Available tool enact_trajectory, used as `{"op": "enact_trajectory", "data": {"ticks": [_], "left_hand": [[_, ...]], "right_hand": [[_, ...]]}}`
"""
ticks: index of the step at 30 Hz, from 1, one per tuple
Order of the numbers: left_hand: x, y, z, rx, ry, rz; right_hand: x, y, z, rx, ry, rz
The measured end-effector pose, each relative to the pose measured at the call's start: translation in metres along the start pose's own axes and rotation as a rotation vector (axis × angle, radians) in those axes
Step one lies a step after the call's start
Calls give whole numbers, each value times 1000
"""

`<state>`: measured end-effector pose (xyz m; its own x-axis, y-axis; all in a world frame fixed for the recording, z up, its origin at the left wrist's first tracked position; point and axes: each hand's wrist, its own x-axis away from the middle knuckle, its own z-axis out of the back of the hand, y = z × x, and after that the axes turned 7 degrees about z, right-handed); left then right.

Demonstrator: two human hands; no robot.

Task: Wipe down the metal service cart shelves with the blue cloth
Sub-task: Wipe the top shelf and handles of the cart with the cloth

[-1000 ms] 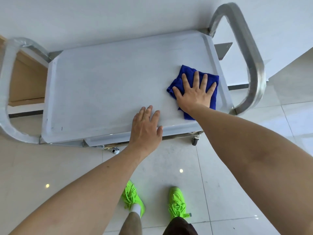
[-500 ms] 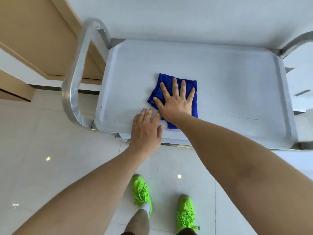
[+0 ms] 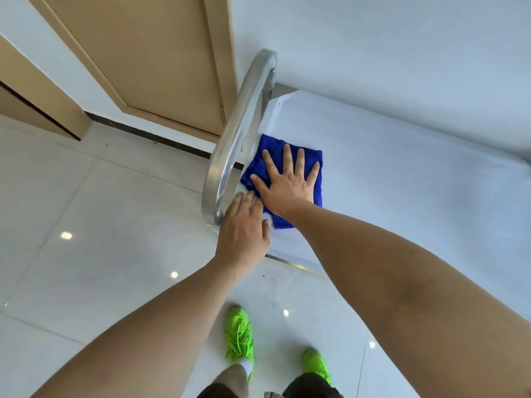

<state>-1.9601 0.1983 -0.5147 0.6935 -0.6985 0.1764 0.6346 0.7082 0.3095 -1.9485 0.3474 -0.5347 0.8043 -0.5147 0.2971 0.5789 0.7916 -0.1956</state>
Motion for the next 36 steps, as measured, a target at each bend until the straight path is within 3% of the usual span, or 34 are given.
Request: {"op": "enact_trajectory", "data": {"ticks": [12,19,36], "left_hand": [[-28,42,-3,-132,-46,100],[-36,111,-16,-195,-88,25],[-43,317,-78,-198,-242,-303]], "right_hand": [[-27,47,9,-23,57,128],[-2,123,16,-44,65,82],[120,370,23,-131,161,-324]]}}
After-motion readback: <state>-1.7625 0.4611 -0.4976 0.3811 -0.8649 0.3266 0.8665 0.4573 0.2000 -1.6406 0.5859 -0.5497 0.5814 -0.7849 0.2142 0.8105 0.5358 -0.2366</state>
